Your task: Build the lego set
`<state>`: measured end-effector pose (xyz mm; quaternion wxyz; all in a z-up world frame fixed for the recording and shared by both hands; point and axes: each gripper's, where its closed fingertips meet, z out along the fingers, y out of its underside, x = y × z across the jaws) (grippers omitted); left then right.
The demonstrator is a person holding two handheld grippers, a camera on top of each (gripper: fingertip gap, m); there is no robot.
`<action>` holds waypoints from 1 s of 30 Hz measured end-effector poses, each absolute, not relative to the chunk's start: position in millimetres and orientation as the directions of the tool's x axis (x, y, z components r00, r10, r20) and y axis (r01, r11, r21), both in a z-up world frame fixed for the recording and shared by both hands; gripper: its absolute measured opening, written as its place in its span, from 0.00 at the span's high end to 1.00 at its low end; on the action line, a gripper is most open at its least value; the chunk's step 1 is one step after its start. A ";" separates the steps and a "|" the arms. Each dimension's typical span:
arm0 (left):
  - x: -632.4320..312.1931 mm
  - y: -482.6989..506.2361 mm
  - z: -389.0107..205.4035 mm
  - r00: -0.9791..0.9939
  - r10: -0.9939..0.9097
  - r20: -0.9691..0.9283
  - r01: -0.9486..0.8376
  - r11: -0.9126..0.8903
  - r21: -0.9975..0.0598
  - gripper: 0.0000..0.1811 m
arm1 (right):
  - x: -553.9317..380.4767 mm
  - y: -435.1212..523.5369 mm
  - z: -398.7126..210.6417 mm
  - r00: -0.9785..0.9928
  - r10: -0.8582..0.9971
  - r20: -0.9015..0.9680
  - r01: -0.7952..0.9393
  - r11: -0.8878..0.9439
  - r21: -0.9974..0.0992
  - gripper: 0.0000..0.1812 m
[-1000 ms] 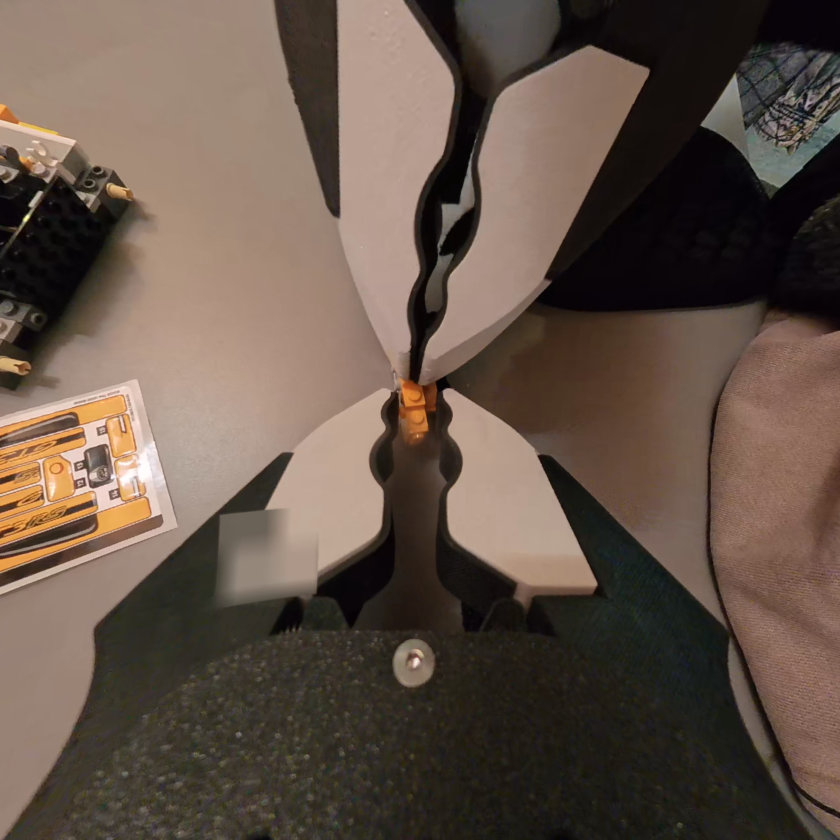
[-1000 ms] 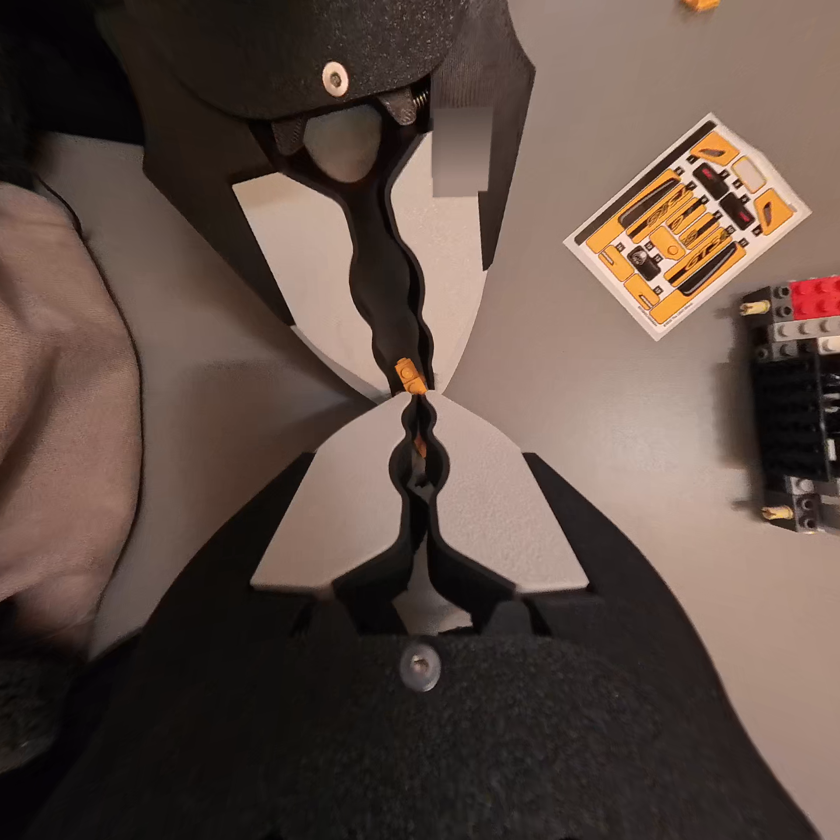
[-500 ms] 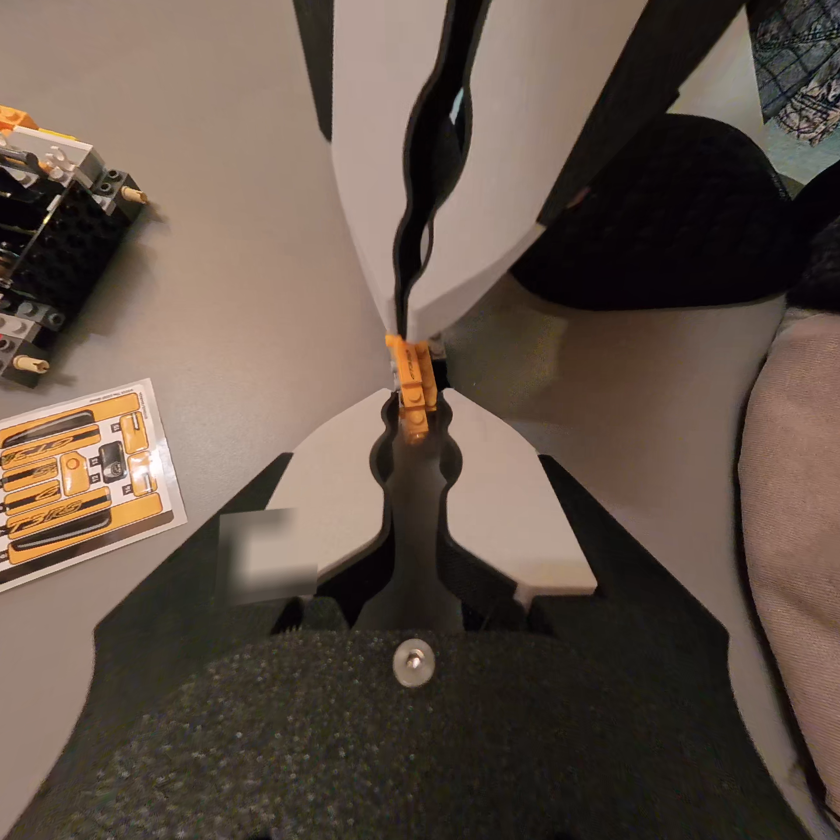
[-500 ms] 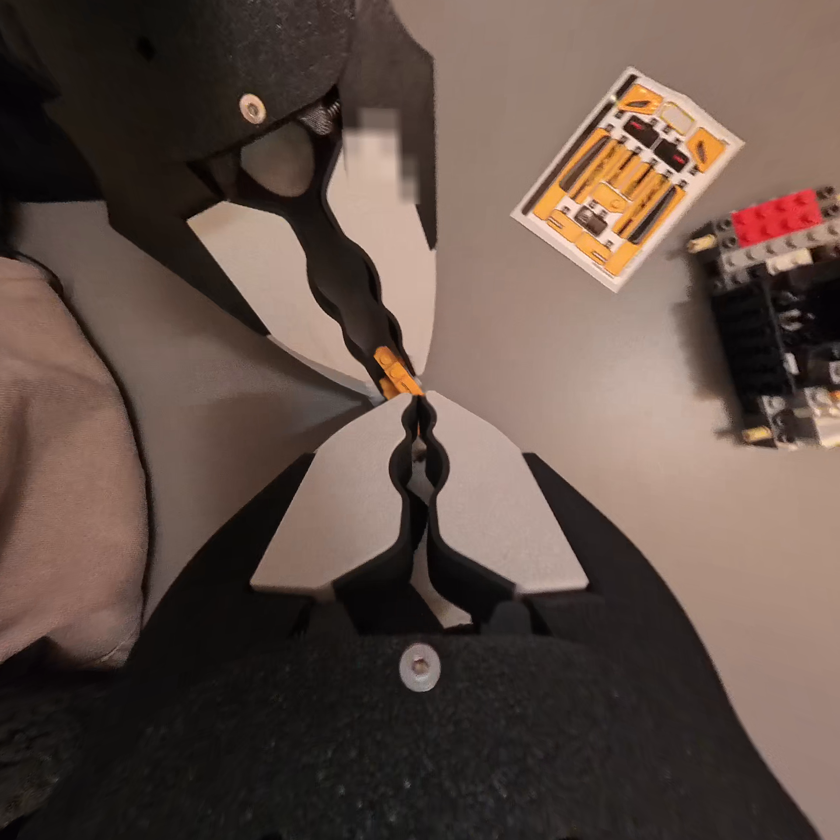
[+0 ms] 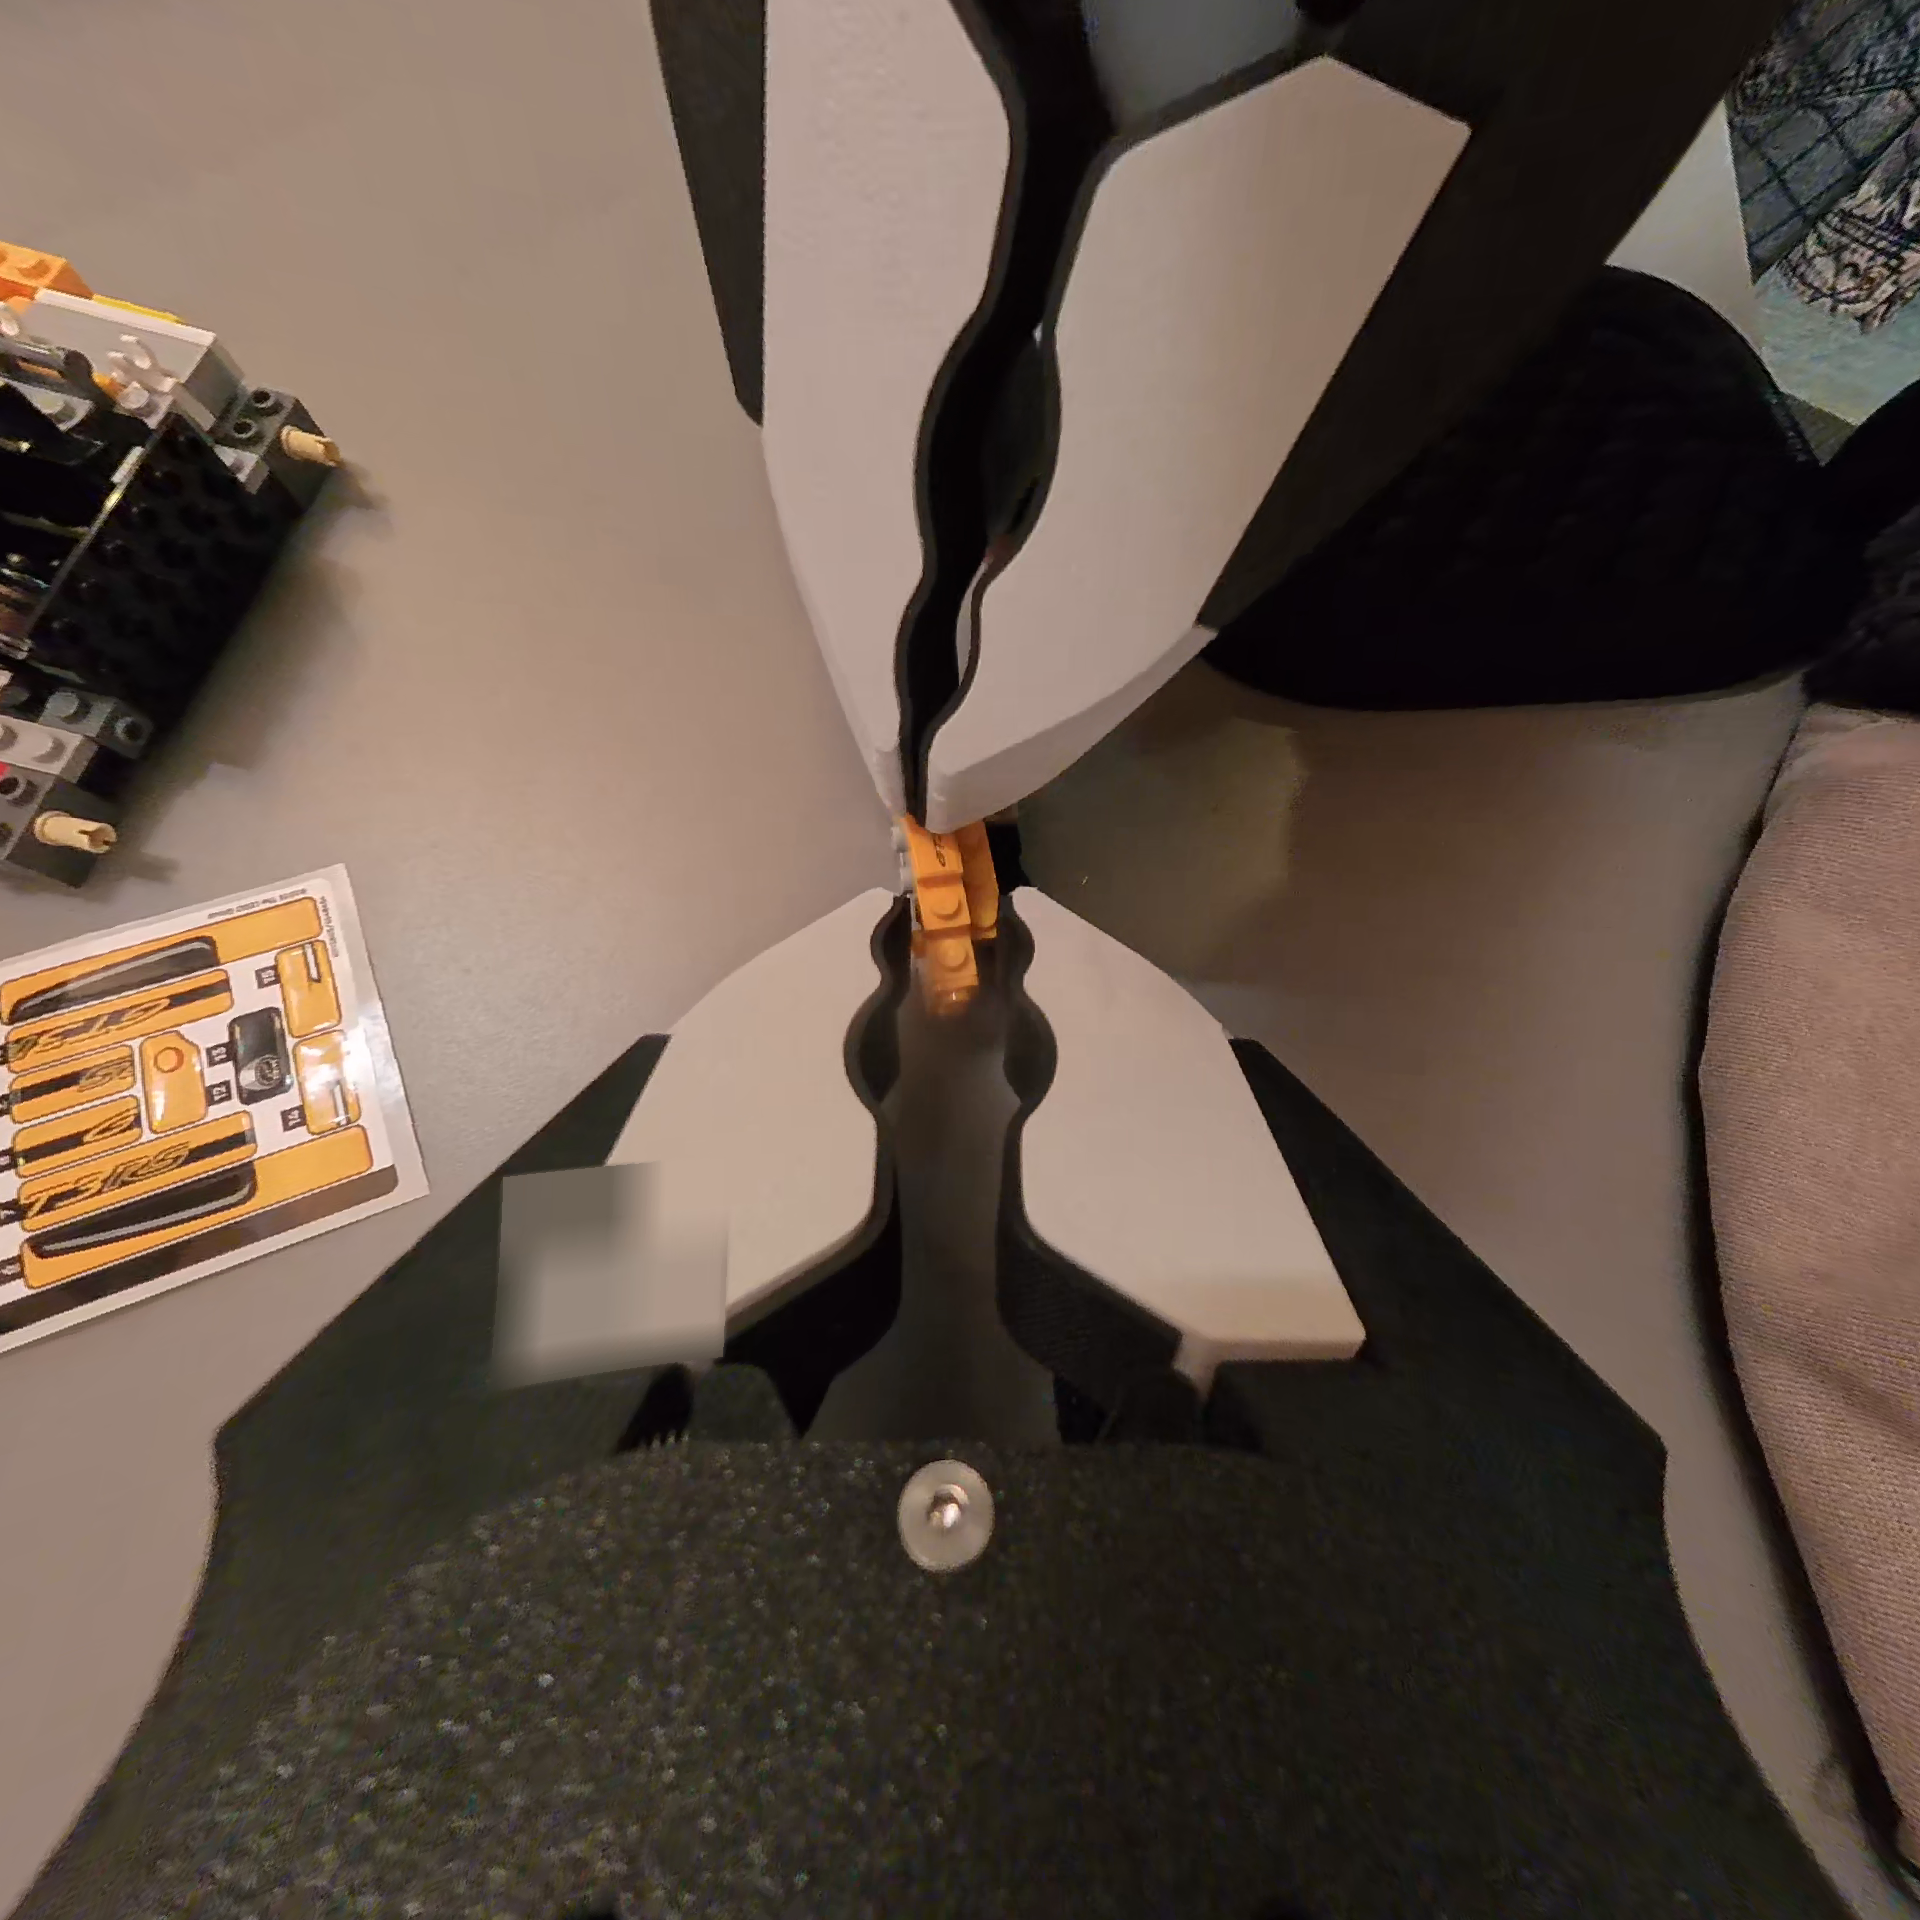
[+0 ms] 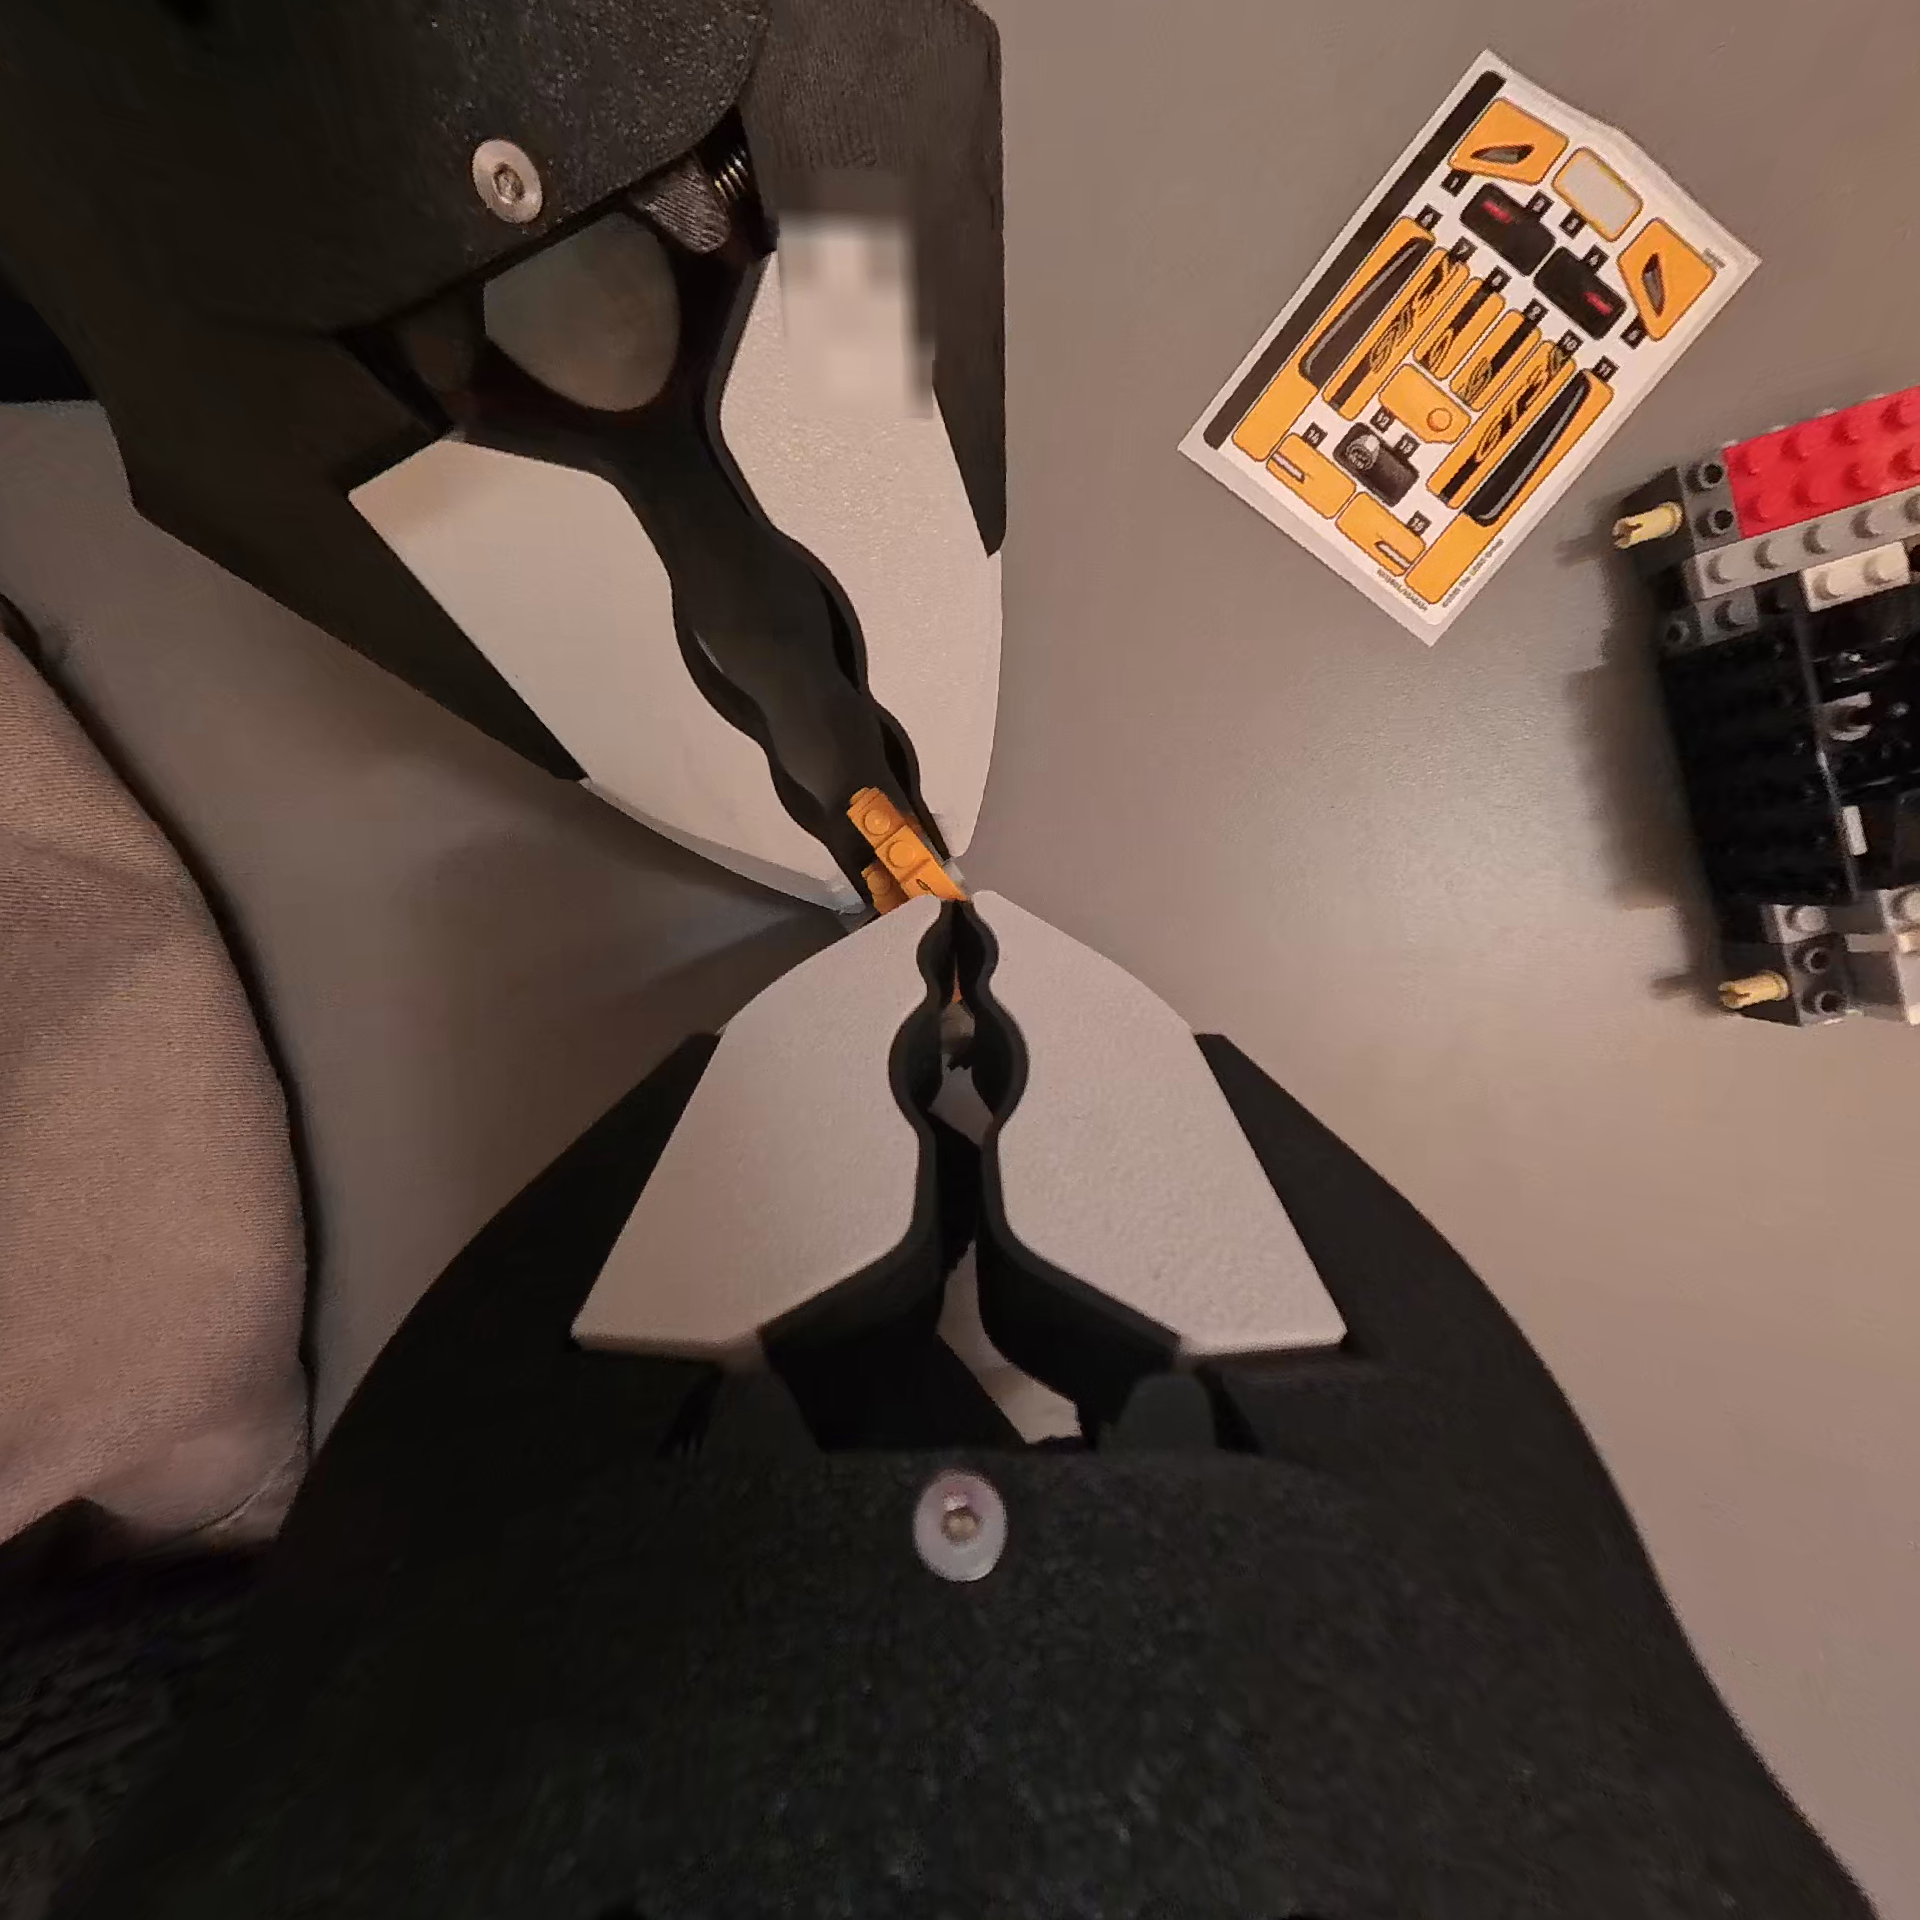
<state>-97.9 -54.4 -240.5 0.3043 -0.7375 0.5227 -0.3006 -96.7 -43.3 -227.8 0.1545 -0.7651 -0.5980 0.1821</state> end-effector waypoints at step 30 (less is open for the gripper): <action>-108.4 -43.0 -240.2 0.290 -0.944 0.156 -0.546 -0.297 -0.784 0.91 | -69.3 -6.0 -194.5 0.244 0.968 0.052 0.362 -0.041 -0.931 0.89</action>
